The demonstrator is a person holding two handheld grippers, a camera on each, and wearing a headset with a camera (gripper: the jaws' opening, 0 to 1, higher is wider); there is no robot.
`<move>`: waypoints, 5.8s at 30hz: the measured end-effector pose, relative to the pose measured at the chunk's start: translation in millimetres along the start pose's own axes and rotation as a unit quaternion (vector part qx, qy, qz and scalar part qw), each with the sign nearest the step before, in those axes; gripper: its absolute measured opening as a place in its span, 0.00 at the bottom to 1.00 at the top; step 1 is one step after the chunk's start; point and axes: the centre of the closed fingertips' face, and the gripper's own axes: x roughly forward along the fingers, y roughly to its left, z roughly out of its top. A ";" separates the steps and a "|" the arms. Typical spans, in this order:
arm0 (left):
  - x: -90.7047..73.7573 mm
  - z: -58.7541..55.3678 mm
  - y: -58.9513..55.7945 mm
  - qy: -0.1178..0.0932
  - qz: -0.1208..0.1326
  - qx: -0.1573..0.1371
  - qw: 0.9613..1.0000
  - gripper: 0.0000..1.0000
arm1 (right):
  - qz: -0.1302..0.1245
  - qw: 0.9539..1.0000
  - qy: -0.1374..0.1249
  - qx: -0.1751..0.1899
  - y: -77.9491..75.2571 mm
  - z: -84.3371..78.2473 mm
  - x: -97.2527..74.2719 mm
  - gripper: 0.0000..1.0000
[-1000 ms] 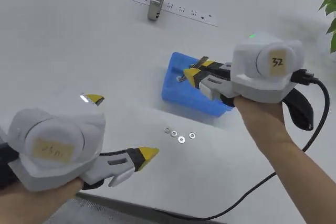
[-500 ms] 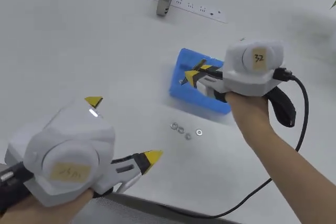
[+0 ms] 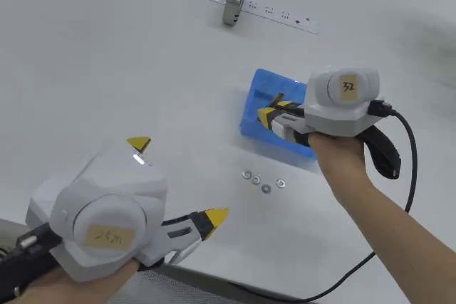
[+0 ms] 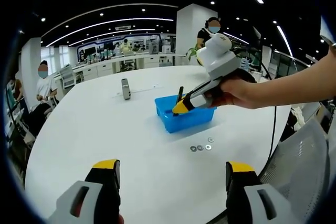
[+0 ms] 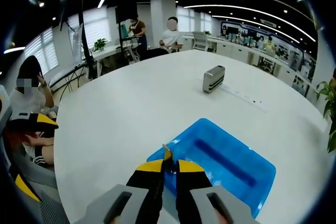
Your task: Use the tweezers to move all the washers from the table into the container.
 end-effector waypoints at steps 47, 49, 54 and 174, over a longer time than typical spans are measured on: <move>3.8 -7.6 -3.0 0.018 -0.007 0.001 1.000 0.90 | 0.018 0.999 -0.007 0.027 51.2 -36.9 -50.2 0.04; 3.8 -8.0 -2.5 0.020 -0.006 0.002 1.000 0.89 | 0.017 1.000 -0.004 0.026 51.3 -38.4 -48.0 0.04; 4.3 -8.9 -3.6 0.022 -0.008 0.007 1.000 0.89 | 0.016 1.000 0.004 0.022 50.6 -42.1 -41.8 0.04; 6.5 -13.6 -1.6 0.036 -0.002 0.023 0.999 0.88 | -0.063 0.998 -0.011 0.005 -8.4 -7.1 -5.0 0.03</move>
